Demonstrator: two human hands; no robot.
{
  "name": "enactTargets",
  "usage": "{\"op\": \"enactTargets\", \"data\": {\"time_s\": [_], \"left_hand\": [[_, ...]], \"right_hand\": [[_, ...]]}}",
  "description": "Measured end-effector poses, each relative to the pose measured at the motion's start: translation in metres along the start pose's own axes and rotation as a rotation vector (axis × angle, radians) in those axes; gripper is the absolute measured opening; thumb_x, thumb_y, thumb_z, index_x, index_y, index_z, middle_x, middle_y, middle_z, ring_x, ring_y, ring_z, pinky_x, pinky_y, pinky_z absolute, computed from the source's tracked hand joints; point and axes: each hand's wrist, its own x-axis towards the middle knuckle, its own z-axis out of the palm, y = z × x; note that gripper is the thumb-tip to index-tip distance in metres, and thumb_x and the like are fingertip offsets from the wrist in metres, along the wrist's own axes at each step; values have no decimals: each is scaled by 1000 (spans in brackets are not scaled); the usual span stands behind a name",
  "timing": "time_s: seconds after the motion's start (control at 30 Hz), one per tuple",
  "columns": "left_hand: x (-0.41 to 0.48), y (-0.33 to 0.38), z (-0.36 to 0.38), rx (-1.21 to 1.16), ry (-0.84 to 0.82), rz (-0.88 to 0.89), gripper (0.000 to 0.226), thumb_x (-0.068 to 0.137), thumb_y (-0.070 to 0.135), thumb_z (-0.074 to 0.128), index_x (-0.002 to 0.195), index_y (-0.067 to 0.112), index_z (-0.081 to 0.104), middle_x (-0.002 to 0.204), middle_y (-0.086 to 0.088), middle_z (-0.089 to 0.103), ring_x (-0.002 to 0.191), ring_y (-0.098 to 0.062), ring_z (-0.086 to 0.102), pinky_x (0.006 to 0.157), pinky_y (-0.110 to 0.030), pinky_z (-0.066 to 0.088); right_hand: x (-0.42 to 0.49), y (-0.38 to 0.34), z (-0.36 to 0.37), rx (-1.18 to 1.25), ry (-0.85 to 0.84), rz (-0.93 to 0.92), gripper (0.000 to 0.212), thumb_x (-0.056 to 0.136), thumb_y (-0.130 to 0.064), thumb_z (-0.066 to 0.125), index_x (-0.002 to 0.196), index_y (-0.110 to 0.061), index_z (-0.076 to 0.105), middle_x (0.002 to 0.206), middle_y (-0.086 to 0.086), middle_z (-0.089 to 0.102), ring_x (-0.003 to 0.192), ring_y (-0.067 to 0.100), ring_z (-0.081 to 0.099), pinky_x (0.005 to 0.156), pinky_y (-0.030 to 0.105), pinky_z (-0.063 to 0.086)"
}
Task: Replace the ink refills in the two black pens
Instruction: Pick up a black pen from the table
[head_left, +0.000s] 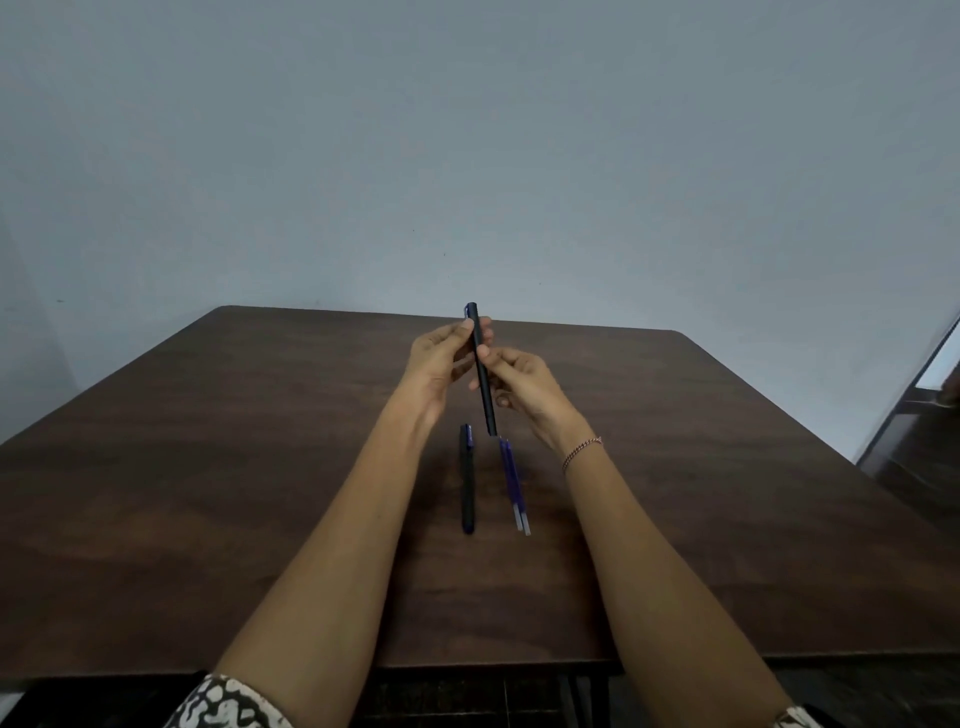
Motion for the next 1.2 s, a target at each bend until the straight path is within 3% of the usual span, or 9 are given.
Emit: {"op": "enactTargets", "data": {"time_s": [0.07, 0.2, 0.3, 0.47, 0.57, 0.7, 0.93, 1.1, 1.2], "left_hand": [[-2, 3, 0, -32, 5, -4, 21, 96, 20, 49, 99, 11, 68, 82, 1, 74, 87, -15, 67, 71, -24, 52], [-8, 8, 9, -37, -55, -28, 30, 101, 25, 36, 101, 14, 64, 83, 0, 74, 78, -14, 69, 48, -22, 46], [-10, 9, 15, -10, -71, -32, 31, 102, 24, 32, 98, 15, 61, 82, 0, 72, 71, -13, 68, 51, -29, 42], [-11, 10, 17, -20, -4, -22, 27, 102, 20, 31, 85, 15, 52, 48, 8, 56, 77, -9, 66, 34, -18, 36], [-11, 8, 19, -64, -4, -8, 27, 102, 21, 30, 84, 14, 48, 46, 7, 49, 74, -10, 63, 33, -18, 39], [-11, 9, 20, -42, -7, 20, 25, 103, 21, 29, 86, 14, 46, 61, -4, 41, 69, -14, 57, 32, -17, 37], [-12, 11, 19, -32, 9, 40, 25, 102, 20, 31, 83, 14, 46, 40, 10, 42, 67, -9, 59, 30, -15, 34], [-13, 12, 18, -70, 37, 34, 27, 102, 20, 31, 82, 13, 46, 40, 9, 40, 62, -6, 62, 30, -14, 34], [-12, 11, 18, -30, 61, 44, 27, 102, 21, 32, 82, 14, 48, 50, 4, 46, 64, -9, 62, 32, -15, 35]], "right_hand": [[0, 0, 2, -35, -36, -11, 21, 94, -30, 55, 91, -12, 67, 68, 2, 67, 50, 4, 45, 44, 14, 30], [1, 0, 5, -24, -10, -23, 24, 95, -27, 55, 97, -6, 66, 69, 6, 63, 48, 4, 43, 42, 13, 30], [3, 1, 6, -19, 8, -38, 21, 94, -26, 57, 91, -7, 66, 68, 7, 63, 49, 6, 45, 43, 14, 34], [6, 4, 13, -10, -19, -58, 15, 95, -23, 56, 93, -13, 66, 66, 4, 63, 46, 3, 47, 42, 14, 38], [8, 6, 16, -31, -4, -64, 15, 95, -22, 56, 96, -12, 67, 66, 3, 63, 46, 2, 48, 43, 14, 40], [10, 6, 16, -81, 23, -88, 16, 95, -22, 56, 91, -11, 67, 61, -1, 63, 44, 2, 50, 44, 14, 43], [8, 5, 21, -107, 26, -98, 16, 95, -18, 54, 95, -7, 65, 47, -9, 62, 41, 1, 53, 45, 12, 45], [8, 3, 25, -122, 34, -108, 14, 95, -16, 54, 88, -13, 66, 48, -9, 62, 43, 2, 55, 46, 13, 46], [7, 0, 23, -138, 19, -92, 17, 96, -19, 53, 87, -12, 65, 51, -8, 61, 44, 3, 52, 45, 15, 44]]}}
